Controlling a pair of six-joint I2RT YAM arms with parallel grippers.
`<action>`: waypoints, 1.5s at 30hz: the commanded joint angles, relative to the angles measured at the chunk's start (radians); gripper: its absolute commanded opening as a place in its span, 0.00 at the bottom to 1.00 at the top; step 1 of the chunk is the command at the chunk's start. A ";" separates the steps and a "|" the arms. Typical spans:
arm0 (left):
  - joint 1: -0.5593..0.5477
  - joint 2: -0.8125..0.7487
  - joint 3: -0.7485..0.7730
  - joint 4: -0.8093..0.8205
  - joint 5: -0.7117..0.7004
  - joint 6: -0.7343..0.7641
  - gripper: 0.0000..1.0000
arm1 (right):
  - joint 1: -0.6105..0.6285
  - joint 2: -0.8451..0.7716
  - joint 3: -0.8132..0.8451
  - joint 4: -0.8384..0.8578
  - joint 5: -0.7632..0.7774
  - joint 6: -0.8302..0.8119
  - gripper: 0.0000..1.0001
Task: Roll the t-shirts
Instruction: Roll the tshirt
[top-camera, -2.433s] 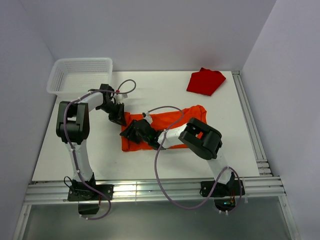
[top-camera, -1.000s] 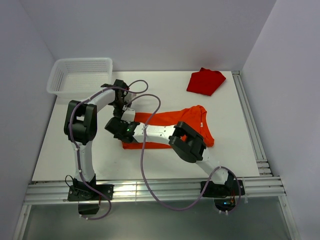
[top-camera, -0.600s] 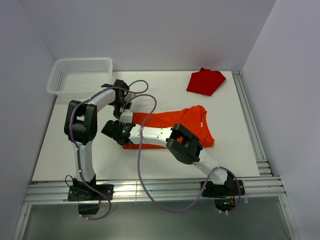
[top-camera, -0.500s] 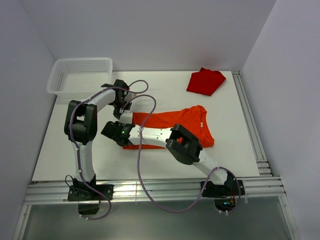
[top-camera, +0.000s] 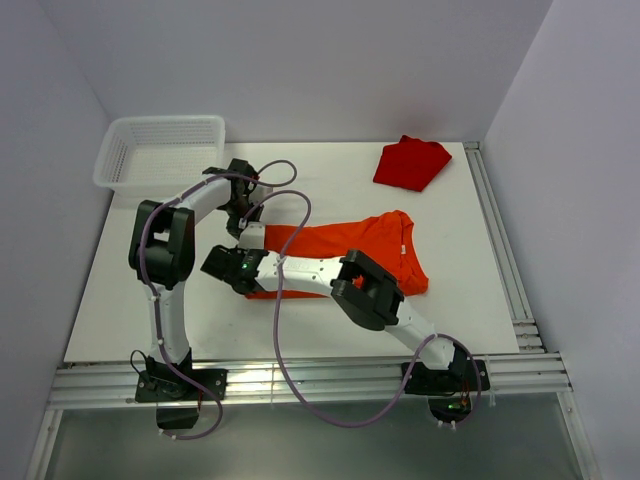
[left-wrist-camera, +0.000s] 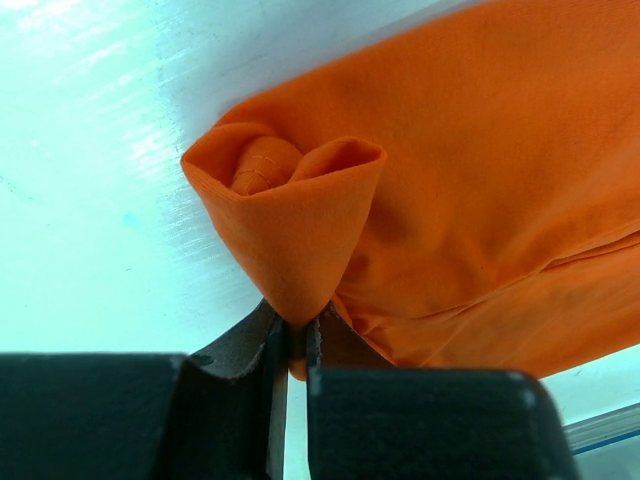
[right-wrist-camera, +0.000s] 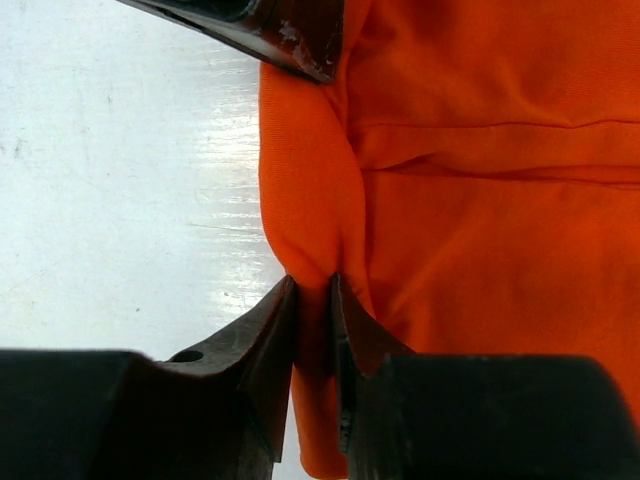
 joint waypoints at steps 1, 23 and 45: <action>-0.007 0.031 0.038 0.010 -0.003 -0.003 0.12 | 0.027 -0.024 -0.061 -0.002 -0.089 0.019 0.24; 0.209 -0.135 0.047 -0.074 0.455 0.154 0.59 | -0.125 -0.344 -0.898 1.084 -0.483 0.268 0.06; 0.210 -0.014 -0.250 0.219 0.612 0.152 0.59 | -0.166 -0.308 -1.154 1.546 -0.538 0.472 0.06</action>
